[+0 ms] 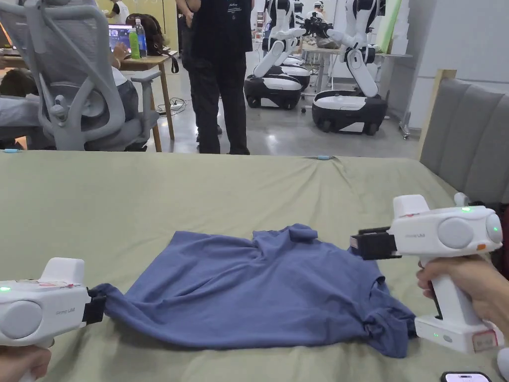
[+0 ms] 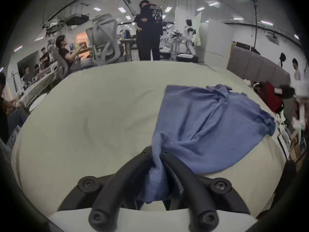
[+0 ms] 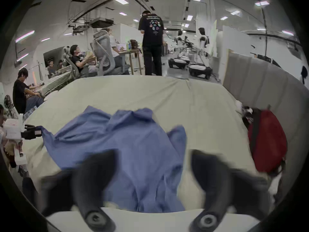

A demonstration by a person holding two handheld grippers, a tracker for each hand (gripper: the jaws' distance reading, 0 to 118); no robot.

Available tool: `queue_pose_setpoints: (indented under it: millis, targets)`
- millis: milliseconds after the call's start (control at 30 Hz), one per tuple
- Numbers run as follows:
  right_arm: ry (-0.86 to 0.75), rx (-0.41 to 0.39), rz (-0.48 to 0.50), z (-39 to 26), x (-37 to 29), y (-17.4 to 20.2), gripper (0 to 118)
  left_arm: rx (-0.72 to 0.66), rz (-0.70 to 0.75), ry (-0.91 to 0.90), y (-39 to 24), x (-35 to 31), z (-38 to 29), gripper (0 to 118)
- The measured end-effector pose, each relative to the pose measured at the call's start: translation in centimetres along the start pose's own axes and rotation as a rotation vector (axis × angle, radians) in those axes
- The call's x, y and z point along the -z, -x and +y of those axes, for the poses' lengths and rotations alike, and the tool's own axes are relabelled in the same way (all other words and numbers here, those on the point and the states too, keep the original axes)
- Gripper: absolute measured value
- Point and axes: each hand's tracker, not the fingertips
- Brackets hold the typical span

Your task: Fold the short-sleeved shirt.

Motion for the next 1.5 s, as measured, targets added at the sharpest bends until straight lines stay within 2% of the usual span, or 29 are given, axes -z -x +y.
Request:
queue_pose_setpoints:
  millis: [67,133,233,400,500,567,600,633,667,767,833,933,1000,1167,1300,1400,1467,1500]
  targets:
    - [0.009,-0.018,0.011,3.0,4.0,-0.4,116,0.014,0.007,-0.003,-0.5,0.9,0.6,3]
    - [0.046,-0.066,0.036,5.0,8.4,-0.6,106,0.007,-0.002,-0.013,-0.7,1.6,0.6,3]
    - [0.136,-0.114,0.021,6.2,14.2,-0.1,92,-0.047,0.005,-0.012,-0.6,2.5,0.4,3]
    - [0.268,-0.132,0.006,5.2,21.2,0.1,86,-0.057,0.000,-0.029,-0.8,2.8,-0.1,3]
    - [0.363,-0.121,-0.024,4.0,23.5,0.0,76,-0.059,0.000,-0.031,-0.7,2.9,0.0,3]
    - [0.337,-0.116,-0.011,4.0,24.3,-0.2,74,-0.050,0.004,-0.029,-0.6,3.0,0.3,3]
    - [0.334,-0.112,-0.017,4.2,24.1,-0.1,52,-0.052,0.010,-0.026,-0.7,3.1,0.4,4]
    - [0.324,-0.111,-0.011,4.5,23.5,0.1,16,-0.053,0.012,-0.026,-1.0,2.7,0.3,4]
    - [0.306,-0.117,0.009,4.7,23.2,0.3,1,-0.053,0.010,-0.025,-1.2,2.6,0.4,4]
    - [0.297,-0.128,0.011,5.5,20.9,1.4,1,-0.048,0.006,-0.029,-1.7,2.2,0.5,4]
    - [0.228,-0.149,0.002,6.3,17.6,2.3,1,-0.048,0.003,-0.038,-1.8,1.7,0.9,4]
    - [0.138,-0.141,0.035,8.2,12.4,3.0,1,-0.062,-0.005,-0.061,-1.7,0.5,2.5,4]
    - [0.078,-0.174,0.028,10.0,9.4,3.0,1,-0.074,-0.003,-0.107,-1.7,-0.3,5.0,4]
    - [-0.102,-0.212,-0.105,14.9,0.1,2.2,1,-0.094,-0.034,-0.215,-1.7,-2.7,14.1,4]
    - [-0.230,-0.162,-0.222,19.9,-7.0,0.3,1,-0.078,0.025,-0.317,-1.7,-3.9,23.0,4]
    - [-0.338,-0.128,-0.281,24.3,-10.4,-1.3,1,-0.084,0.006,-0.347,-1.5,-4.5,29.4,4]
    - [-0.420,-0.006,-0.290,27.3,-12.6,-2.3,1,-0.088,0.007,-0.373,-1.6,-5.2,33.7,4]
    - [-0.440,0.024,-0.290,29.1,-13.3,-2.7,1,-0.059,0.037,-0.412,-1.8,-5.6,35.5,4]
